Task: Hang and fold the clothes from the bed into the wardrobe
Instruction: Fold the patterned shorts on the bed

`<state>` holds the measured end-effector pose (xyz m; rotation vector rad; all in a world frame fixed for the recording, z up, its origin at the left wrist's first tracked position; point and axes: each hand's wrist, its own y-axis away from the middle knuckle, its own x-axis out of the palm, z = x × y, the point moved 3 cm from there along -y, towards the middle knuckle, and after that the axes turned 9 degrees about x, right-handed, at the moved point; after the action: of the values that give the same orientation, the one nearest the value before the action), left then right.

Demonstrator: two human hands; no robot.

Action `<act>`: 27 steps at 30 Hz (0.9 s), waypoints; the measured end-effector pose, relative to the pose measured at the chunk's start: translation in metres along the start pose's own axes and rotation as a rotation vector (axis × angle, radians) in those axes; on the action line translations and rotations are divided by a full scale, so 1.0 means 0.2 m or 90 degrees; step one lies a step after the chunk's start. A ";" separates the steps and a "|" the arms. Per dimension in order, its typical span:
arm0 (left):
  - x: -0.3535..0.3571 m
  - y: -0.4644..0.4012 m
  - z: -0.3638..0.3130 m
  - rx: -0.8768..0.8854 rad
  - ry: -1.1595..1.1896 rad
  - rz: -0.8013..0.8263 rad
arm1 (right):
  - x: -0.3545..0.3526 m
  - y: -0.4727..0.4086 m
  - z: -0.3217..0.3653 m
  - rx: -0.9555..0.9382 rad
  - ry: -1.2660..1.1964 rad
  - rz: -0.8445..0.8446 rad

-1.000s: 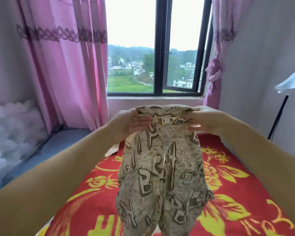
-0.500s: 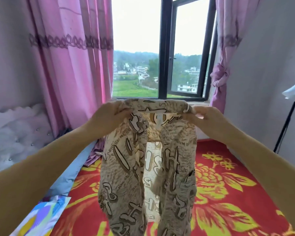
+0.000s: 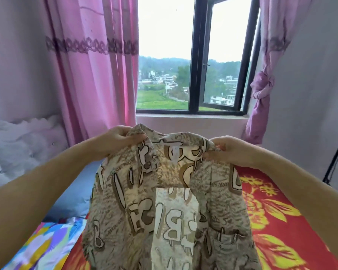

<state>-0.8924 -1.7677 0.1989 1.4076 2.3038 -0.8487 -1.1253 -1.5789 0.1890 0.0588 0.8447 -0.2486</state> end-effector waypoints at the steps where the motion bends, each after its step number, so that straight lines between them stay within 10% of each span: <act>1: 0.00 0.00 0.01 -0.003 -0.016 -0.019 | 0.02 -0.01 -0.02 -0.013 0.004 -0.052; 8: 0.09 -0.12 0.08 -0.094 -0.220 -0.063 | 0.09 -0.18 0.00 0.042 0.441 -0.316; 11: 0.23 -0.18 0.11 -0.154 -0.139 -0.148 | 0.19 -0.26 0.05 0.125 0.341 -0.347; 21: 0.40 -0.18 -0.10 -0.125 0.385 -0.143 | 0.32 -0.18 0.20 -0.050 0.006 0.025; 27: 0.22 -0.12 -0.21 0.200 -0.411 -0.223 | 0.19 -0.17 0.16 -0.030 0.054 -0.054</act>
<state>-0.9333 -1.7186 0.2158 0.6625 1.9685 -1.5542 -1.0850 -1.6235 0.1837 -0.0103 0.9385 -0.3071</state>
